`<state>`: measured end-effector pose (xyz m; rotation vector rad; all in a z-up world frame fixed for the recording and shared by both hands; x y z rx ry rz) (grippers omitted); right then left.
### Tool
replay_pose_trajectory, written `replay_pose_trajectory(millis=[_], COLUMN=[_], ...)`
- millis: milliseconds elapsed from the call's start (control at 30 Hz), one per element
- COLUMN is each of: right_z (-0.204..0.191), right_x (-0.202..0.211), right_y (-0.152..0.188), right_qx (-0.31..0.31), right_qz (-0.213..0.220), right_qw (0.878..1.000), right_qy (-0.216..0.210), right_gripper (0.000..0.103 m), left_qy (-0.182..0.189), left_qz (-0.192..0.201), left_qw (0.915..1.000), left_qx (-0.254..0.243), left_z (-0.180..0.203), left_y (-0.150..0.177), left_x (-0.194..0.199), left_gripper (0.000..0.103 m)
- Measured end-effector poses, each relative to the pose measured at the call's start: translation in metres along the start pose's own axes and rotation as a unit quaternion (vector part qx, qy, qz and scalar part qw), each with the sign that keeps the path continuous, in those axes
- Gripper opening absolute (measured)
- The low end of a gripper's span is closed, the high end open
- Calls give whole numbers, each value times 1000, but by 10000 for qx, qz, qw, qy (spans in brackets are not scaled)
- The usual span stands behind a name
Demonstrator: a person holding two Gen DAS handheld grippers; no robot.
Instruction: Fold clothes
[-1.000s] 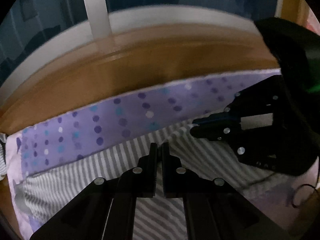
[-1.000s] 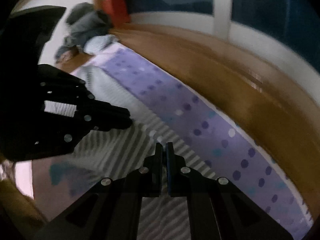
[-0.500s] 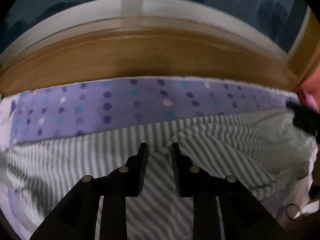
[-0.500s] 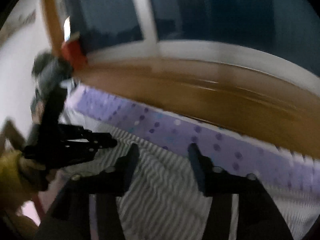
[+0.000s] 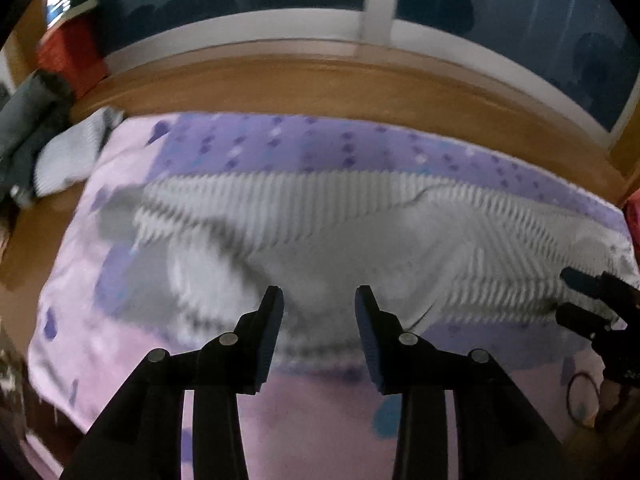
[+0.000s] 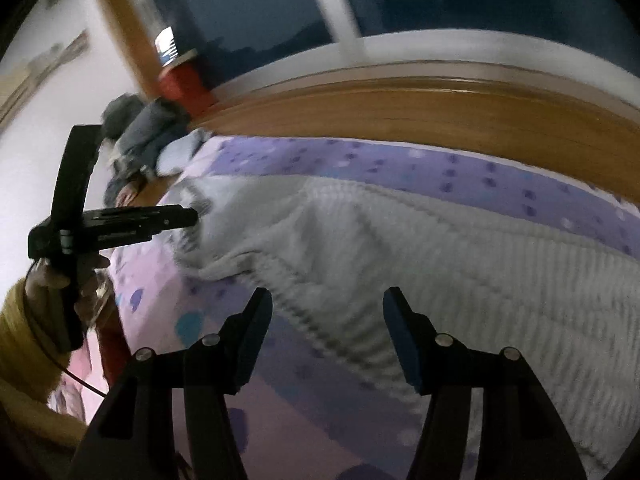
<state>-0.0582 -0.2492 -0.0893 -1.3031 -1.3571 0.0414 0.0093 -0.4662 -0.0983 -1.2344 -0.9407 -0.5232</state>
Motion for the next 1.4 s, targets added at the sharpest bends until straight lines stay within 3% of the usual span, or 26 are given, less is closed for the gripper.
replay_pose_trajectory(millis=[167,267,533,667,800,1000,1200,1267,1400], right_z=[-35,-56,-120,-165,-205,-244,-264,-266,-274], right_x=[-13,-22,-48,-64,-89,-131,-167,-177,-187], right_y=[9,14,19,22,21,11,-7,-12,-22], right_qx=[159,250,-344,-349,-116,386,438,426,314], right_qz=[-122,-189,-170,-224,-414,-491,-341,-330,-307], right_qw=[9998,9995,9940,9895,9898,9904,9950,9946,9943], right_qy=[28,95,1029,1386,1360,1235,828,884,971], right_gripper=[59,59,59,59,59,59,59,59,59], left_qy=[7,132,731,978,1478,1522,1547,1596,2101], left_qz=[-30,-40,-50,-133,-223,-466,-549,-581,-760], left_qw=[9994,9996,9970,9942,9869,9850,9823,9813,9689], left_qx=[347,260,-254,-437,-603,-666,-901,-904,-1068], left_z=[-45,-72,-145,-170,-172,-173,-175,-178,-178], left_y=[12,14,15,6,0,-5,-16,-20,-23], left_x=[1,-2,-6,-13,-19,-39,-41,-41,-47], left_gripper=[37,37,37,37,37,37,37,37,38])
Point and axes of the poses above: each gripper's, at about its wrist camera, not at the fingertips, and x roughly against the way its jaws point, z to its right, y to its underside, the point moved 7 cm from there along -x, roughly the way its jaws point, and after that the axes turned 3 degrees about z, right-handed, at the moved point
